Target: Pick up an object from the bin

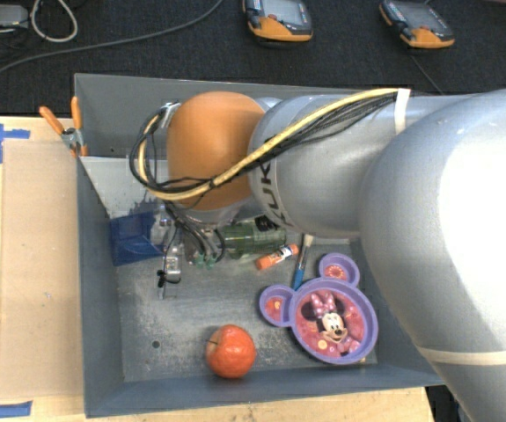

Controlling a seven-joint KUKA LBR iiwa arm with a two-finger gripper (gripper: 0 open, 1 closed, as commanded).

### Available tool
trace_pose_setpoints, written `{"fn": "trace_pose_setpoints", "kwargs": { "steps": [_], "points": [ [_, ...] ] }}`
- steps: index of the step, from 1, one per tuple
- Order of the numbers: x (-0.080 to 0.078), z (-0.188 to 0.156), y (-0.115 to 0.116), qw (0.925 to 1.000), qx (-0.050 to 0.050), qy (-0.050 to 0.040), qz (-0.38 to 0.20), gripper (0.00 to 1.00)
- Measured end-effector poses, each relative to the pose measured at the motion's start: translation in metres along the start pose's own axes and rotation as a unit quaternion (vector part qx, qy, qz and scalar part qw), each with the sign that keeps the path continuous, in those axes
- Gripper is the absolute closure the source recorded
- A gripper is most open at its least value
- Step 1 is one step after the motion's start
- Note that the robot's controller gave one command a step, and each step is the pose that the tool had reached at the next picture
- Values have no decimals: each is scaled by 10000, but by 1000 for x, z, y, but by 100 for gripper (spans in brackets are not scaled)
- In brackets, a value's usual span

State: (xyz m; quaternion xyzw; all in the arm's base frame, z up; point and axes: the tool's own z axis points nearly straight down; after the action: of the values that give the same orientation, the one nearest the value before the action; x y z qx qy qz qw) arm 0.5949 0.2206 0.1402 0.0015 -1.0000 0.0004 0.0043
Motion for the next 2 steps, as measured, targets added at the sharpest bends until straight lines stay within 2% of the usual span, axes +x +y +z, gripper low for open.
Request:
{"fn": "trace_pose_setpoints", "kwargs": {
  "steps": [1,2],
  "points": [
    [-2,-4,-1,10000,-9,-36,24,0],
    [-27,73,14,9963,-7,-25,-861,0]
  ]
}}
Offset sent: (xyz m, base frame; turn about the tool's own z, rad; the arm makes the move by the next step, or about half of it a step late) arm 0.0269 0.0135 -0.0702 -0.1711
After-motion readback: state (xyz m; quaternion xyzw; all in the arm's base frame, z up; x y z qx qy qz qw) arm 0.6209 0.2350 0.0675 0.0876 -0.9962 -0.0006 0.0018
